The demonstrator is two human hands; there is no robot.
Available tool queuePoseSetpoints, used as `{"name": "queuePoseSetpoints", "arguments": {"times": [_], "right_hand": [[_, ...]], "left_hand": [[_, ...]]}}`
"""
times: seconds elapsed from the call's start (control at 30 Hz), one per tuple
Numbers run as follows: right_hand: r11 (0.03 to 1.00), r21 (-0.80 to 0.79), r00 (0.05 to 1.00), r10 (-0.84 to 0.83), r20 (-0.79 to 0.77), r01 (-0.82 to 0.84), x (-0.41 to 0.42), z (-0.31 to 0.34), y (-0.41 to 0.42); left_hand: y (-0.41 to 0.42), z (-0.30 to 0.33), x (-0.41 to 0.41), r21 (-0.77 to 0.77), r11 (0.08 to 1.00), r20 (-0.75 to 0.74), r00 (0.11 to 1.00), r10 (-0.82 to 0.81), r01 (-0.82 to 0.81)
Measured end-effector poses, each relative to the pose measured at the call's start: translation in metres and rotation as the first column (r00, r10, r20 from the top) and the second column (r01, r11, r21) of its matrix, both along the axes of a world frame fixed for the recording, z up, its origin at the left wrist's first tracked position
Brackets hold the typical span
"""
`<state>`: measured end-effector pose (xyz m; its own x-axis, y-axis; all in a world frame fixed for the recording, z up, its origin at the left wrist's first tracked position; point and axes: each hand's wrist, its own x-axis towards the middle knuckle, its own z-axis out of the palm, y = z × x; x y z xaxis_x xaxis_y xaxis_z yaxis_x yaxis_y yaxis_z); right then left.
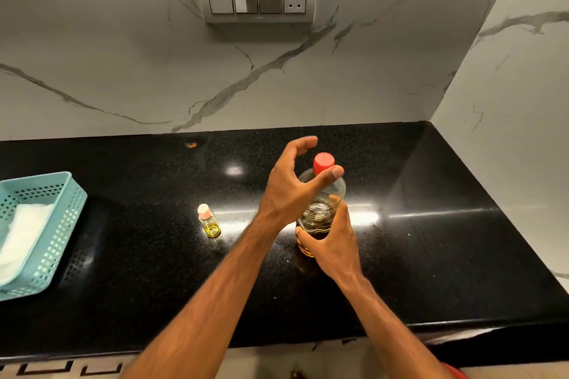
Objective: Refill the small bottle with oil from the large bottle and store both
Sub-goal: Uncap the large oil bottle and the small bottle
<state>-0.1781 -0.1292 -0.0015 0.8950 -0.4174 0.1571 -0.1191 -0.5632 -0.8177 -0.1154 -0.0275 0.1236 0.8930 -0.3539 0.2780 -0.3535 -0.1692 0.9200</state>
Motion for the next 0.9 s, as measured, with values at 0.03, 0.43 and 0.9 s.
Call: {"name": "queuePoseSetpoints", "arguments": {"times": [0.03, 0.43, 0.9], "right_hand": [[1.0, 0.002, 1.0, 0.004, 0.005, -0.004, 0.0, 0.0, 0.0], [0.999, 0.025, 0.999, 0.032, 0.006, -0.032, -0.001, 0.0, -0.001], [1.0, 0.012, 1.0, 0.016, -0.01, -0.015, -0.001, 0.001, -0.001]], "left_hand": [[0.0, 0.002, -0.001, -0.008, 0.999, -0.024, 0.999, -0.038, 0.038], [0.003, 0.011, -0.003, 0.056, 0.998, 0.219, 0.976, 0.024, -0.037], [0.002, 0.018, 0.005, 0.185, 0.978, 0.289, 0.957, 0.035, -0.092]]}}
